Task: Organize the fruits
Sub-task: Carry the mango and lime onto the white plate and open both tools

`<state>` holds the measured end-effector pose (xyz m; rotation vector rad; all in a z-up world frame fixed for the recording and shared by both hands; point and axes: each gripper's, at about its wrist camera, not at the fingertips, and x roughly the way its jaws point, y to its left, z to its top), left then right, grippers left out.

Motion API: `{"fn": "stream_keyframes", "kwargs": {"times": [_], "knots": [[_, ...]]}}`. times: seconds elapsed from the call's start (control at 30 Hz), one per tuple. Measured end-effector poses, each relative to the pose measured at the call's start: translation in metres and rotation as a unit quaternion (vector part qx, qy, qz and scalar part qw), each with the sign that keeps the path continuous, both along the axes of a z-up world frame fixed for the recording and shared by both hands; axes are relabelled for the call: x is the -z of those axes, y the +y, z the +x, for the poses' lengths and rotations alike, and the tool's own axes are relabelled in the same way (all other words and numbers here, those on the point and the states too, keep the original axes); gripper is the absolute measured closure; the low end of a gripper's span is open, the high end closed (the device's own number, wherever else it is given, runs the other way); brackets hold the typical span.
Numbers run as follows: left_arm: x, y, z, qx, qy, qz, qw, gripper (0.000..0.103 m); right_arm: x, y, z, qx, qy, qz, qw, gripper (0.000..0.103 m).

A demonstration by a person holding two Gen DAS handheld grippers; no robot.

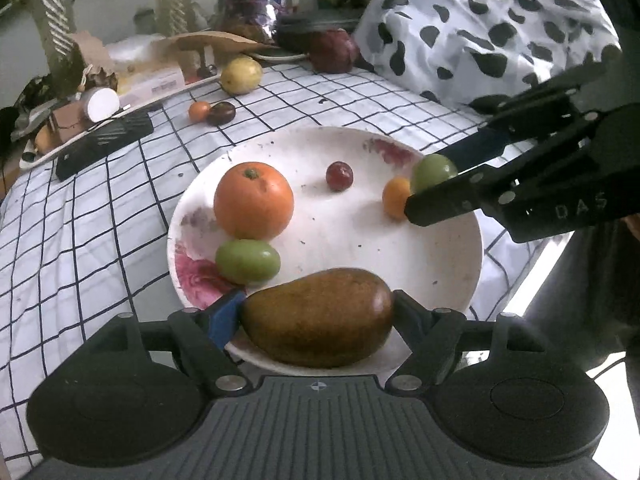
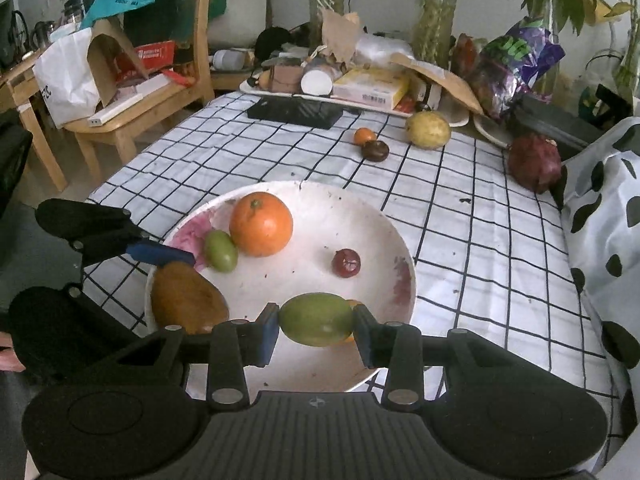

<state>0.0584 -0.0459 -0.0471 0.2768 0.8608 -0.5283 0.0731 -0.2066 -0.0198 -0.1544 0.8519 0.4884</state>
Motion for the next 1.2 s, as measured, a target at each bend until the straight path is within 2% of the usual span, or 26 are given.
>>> {"fn": "stream_keyframes", "kwargs": {"times": [0.13, 0.47, 0.73, 0.77, 0.8, 0.87, 1.2], "knots": [[-0.006, 0.003, -0.001, -0.012, -0.012, -0.003, 0.9999, 0.020, 0.002, 0.003, -0.002, -0.013, 0.005, -0.004, 1.000, 0.062], [-0.027, 0.014, -0.014, -0.039, -0.040, -0.045, 0.9974, 0.020, 0.003, 0.007, -0.005, -0.015, 0.012, -0.004, 1.000, 0.062], [-0.029, 0.017, -0.018, -0.060, -0.042, -0.043, 0.9964, 0.020, 0.006, 0.012, -0.006, -0.019, 0.019, -0.008, 1.000, 0.061], [-0.030, 0.019, -0.019, -0.064, -0.043, -0.044, 0.9960, 0.020, 0.006, 0.012, -0.006, -0.015, 0.020, -0.007, 1.000, 0.059], [-0.031, 0.021, -0.020, -0.068, -0.044, -0.046, 0.9957, 0.020, 0.005, 0.011, -0.007, -0.012, 0.020, -0.003, 1.000, 0.046], [-0.031, 0.022, -0.023, -0.074, -0.045, -0.046, 0.9952, 0.020, 0.003, 0.009, -0.009, -0.008, 0.011, 0.002, 1.000, 0.031], [-0.034, 0.020, -0.032, -0.069, -0.048, -0.046, 0.9954, 0.020, -0.003, 0.004, -0.020, 0.018, -0.014, -0.004, 1.000, 0.010]]}}
